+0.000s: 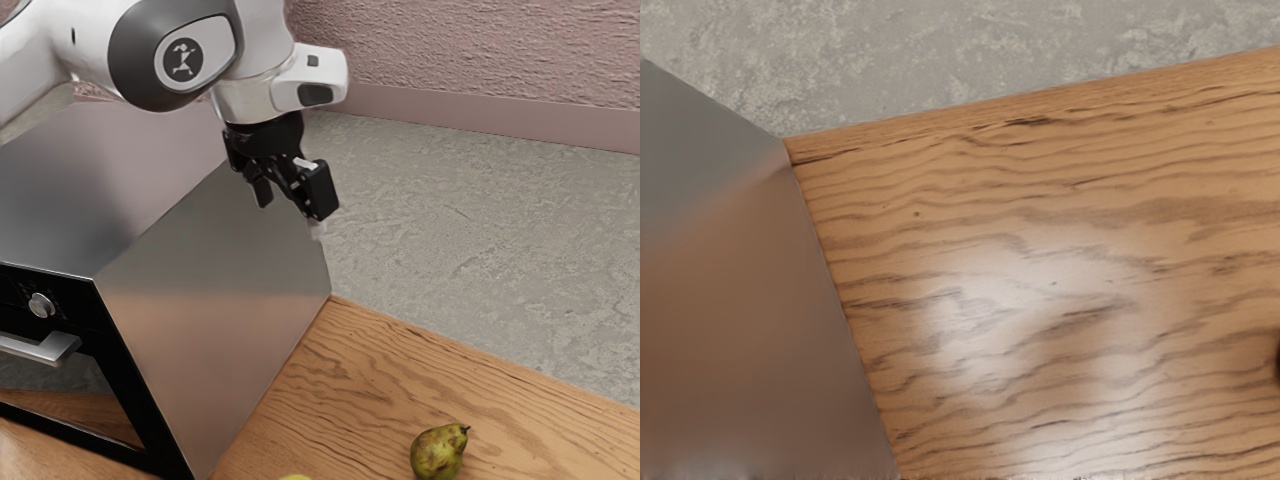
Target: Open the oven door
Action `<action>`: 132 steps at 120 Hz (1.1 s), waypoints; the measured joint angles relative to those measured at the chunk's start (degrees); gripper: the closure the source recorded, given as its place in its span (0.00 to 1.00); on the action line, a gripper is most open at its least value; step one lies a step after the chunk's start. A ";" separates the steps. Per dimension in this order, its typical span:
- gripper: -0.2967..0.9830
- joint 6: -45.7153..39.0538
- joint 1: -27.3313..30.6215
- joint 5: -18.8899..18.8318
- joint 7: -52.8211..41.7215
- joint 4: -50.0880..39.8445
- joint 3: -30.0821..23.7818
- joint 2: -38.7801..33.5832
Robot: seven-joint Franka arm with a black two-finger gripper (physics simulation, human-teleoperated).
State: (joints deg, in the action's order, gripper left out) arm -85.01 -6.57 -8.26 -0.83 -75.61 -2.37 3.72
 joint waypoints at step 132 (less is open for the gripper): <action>0.23 23.51 46.40 5.32 34.89 -32.12 20.39 -65.06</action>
State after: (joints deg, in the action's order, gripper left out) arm -61.50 39.84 -2.94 34.06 -107.74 18.02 -61.34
